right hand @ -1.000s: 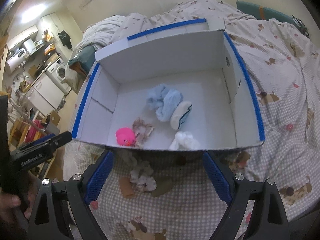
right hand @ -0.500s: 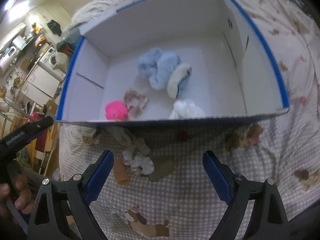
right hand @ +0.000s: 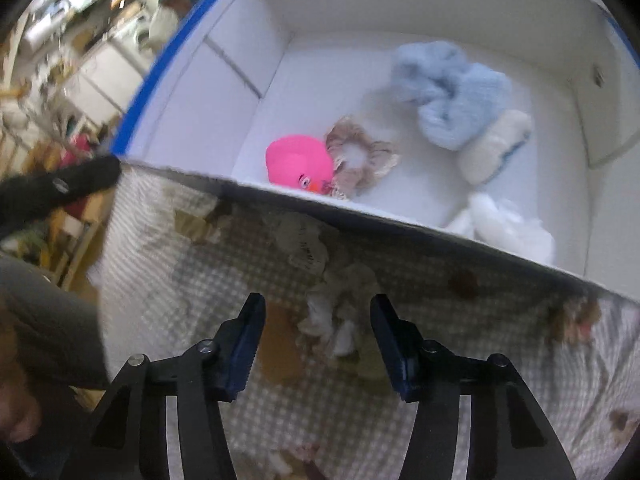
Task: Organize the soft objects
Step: 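Grasp the white lace scrunchie on the bed with the right gripper, then grasp the peach-coloured piece with the left gripper while the right holds the scrunchie, then lift both held items and carry them over the box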
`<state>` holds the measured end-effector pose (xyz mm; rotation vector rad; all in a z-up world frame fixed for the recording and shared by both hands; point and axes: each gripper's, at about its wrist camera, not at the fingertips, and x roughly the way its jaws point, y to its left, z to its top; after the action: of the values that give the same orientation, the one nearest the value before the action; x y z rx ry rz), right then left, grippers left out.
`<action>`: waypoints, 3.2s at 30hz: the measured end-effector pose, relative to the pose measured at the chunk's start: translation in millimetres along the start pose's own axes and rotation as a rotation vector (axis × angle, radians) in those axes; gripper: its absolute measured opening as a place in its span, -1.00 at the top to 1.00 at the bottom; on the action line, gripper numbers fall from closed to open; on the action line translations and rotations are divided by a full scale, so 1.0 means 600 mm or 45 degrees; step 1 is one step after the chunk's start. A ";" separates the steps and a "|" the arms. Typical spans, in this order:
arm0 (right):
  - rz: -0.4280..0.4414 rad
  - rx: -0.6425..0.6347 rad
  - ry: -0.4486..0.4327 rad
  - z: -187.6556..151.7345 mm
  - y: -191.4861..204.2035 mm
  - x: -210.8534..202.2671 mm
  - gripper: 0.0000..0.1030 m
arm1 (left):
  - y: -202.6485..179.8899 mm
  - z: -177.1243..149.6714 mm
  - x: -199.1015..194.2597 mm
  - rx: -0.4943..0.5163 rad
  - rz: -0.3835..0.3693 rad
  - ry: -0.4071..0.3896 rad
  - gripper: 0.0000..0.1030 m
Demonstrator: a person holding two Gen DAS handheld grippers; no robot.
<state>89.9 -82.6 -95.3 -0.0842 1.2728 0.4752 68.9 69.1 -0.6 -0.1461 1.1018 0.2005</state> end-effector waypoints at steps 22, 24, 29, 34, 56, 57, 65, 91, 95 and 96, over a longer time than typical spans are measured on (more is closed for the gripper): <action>0.300 0.237 -0.170 -0.021 -0.086 -0.158 0.62 | -0.022 -0.026 0.013 0.058 -0.037 0.075 -0.31; 0.260 0.248 -0.199 -0.026 -0.101 -0.167 0.62 | -0.042 -0.038 0.021 0.108 -0.063 0.105 -0.31; 0.237 0.323 -0.222 -0.051 -0.120 -0.159 0.62 | -0.093 -0.075 0.063 0.202 -0.147 0.264 -0.31; 0.196 0.317 -0.234 -0.053 -0.132 -0.155 0.62 | -0.124 -0.086 0.096 0.224 -0.173 0.325 -0.31; 0.177 0.386 -0.158 -0.058 -0.150 -0.130 0.62 | -0.117 -0.110 0.107 0.229 -0.335 0.368 0.89; 0.178 0.388 -0.154 -0.058 -0.150 -0.129 0.62 | -0.115 -0.110 0.101 0.237 -0.330 0.353 0.89; 0.180 0.371 -0.141 -0.058 -0.143 -0.126 0.62 | -0.092 -0.105 0.077 0.209 -0.283 0.279 0.90; 0.136 0.281 -0.123 -0.056 -0.115 -0.115 0.62 | -0.031 -0.092 0.044 0.198 -0.143 0.199 0.90; 0.132 0.277 -0.129 -0.061 -0.114 -0.120 0.62 | -0.027 -0.097 0.030 0.205 -0.124 0.165 0.90; 0.132 0.276 -0.130 -0.062 -0.113 -0.121 0.62 | -0.025 -0.098 0.026 0.205 -0.120 0.157 0.90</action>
<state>67.4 -177.0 -52.5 0.1871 1.2249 0.4225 28.2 43.4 -40.3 -0.0666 1.2258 0.0186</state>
